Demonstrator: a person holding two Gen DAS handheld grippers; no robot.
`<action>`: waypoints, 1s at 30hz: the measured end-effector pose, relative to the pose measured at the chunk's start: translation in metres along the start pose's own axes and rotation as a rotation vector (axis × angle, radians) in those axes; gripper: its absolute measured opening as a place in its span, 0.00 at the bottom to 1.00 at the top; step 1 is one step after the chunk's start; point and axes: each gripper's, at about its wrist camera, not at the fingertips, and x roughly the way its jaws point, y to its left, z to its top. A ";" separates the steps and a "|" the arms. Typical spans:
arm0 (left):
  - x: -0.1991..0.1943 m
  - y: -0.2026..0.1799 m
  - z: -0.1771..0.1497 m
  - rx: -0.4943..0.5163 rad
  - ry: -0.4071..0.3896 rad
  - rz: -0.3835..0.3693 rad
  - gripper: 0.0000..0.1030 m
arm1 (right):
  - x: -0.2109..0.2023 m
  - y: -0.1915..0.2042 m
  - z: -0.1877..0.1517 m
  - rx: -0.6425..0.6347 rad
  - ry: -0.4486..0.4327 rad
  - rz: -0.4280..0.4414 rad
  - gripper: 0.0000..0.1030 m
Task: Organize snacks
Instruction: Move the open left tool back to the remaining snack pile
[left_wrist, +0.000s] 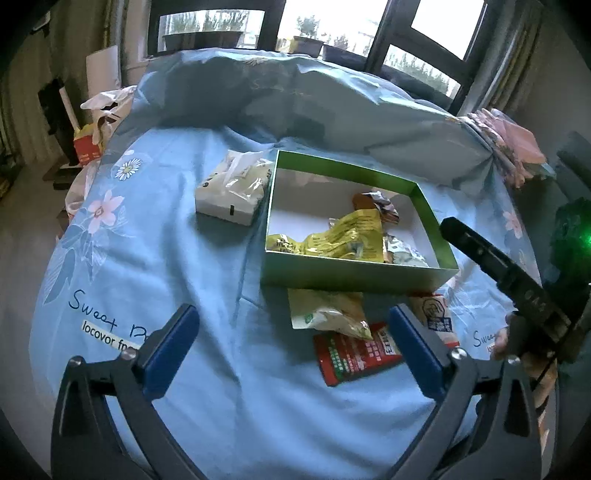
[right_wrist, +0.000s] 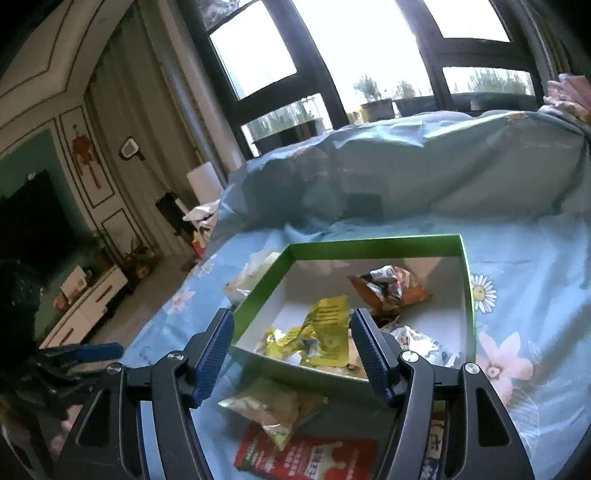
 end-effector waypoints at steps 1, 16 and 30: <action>-0.001 0.000 -0.002 0.002 -0.001 -0.005 0.99 | -0.002 0.000 -0.001 0.007 0.002 0.004 0.65; 0.040 0.003 -0.014 -0.009 0.063 -0.102 1.00 | -0.014 -0.008 -0.034 0.059 0.049 0.011 0.70; 0.085 0.042 -0.013 -0.055 0.121 -0.231 0.99 | -0.007 -0.024 -0.073 0.038 0.166 -0.023 0.70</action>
